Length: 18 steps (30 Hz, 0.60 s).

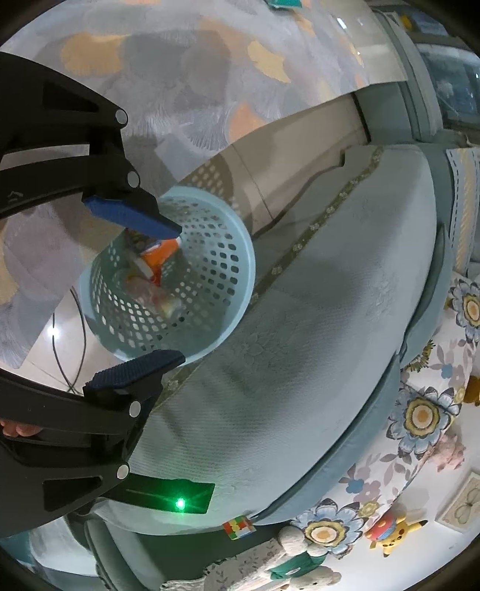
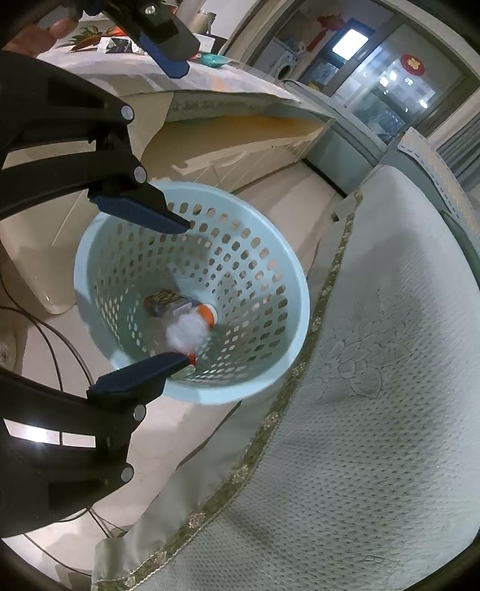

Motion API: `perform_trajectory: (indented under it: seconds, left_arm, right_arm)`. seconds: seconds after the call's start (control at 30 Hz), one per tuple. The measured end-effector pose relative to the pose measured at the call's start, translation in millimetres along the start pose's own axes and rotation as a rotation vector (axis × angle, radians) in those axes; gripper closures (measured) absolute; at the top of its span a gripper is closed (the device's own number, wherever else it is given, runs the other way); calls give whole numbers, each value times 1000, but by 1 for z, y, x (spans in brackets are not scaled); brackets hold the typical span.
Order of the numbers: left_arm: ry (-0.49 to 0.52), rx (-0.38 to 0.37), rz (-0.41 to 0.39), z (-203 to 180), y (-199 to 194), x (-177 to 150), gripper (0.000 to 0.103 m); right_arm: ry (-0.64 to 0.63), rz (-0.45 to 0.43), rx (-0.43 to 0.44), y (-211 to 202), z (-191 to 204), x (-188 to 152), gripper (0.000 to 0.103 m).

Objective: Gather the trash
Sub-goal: 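Carry bottle and card box to the blue basket and open both tools, then move both tools back over the coffee table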

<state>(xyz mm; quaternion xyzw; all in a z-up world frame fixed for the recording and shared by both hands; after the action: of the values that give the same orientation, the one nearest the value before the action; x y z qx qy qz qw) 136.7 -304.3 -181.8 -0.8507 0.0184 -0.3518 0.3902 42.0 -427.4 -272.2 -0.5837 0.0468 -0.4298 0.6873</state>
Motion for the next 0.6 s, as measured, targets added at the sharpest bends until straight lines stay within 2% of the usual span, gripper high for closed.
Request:
perform_trajectory:
  seconds: [0.17, 0.33, 0.5, 0.6]
  left_arm:
    - [-6, -1, -27, -2, -12, 4, 42]
    - [0, 3, -90, -5, -47, 14, 42]
    - [1, 24, -223, 0, -124, 31, 41]
    - [-27, 85, -318, 24, -185, 30, 35]
  right_arm:
    - [-25, -27, 9, -14, 6, 2, 40]
    - [-89, -89, 38, -41, 32, 9, 40]
    - [-235, -214, 91, -95, 93, 16, 40]
    - [-328, -268, 148, -127, 140, 11, 40]
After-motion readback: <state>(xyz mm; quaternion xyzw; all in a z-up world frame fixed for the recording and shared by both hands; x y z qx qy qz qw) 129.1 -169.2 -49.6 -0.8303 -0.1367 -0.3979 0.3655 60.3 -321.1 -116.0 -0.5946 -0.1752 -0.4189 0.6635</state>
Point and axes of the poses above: each gripper's, at about its wrist camera, not at the fingertips, and y roughly the way its jaws point, z to its left, x to its top, the point moved 10 cm from there along y, roughly the way its jaws point, and after that the axes turned 10 degrees about -x, right-handed, at the moved point
